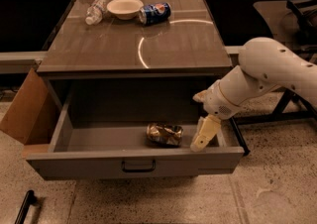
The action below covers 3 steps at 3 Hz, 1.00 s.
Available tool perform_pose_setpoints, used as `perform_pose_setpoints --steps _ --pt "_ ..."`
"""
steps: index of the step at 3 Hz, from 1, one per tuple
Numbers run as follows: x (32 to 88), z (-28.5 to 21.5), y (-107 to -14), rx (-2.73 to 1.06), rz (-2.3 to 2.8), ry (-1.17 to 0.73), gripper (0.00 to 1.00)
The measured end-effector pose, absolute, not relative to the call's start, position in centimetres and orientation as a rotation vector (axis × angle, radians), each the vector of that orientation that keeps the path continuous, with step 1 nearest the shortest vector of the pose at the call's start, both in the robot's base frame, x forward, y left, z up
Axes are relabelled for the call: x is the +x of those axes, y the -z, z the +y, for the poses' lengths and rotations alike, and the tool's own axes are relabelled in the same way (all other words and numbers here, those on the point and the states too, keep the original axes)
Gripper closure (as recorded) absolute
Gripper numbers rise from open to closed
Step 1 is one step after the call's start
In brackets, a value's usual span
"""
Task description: Pick orange can from top drawer and place on counter
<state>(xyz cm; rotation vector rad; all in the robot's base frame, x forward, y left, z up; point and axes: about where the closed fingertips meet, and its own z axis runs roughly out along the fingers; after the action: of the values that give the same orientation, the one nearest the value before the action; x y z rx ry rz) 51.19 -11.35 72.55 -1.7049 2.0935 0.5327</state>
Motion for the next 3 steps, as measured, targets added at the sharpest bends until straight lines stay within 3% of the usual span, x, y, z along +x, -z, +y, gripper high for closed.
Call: perform_pose_setpoints --steps 3 --pt "55.8 -10.0 -69.6 -1.729 2.079 -0.537 0.00"
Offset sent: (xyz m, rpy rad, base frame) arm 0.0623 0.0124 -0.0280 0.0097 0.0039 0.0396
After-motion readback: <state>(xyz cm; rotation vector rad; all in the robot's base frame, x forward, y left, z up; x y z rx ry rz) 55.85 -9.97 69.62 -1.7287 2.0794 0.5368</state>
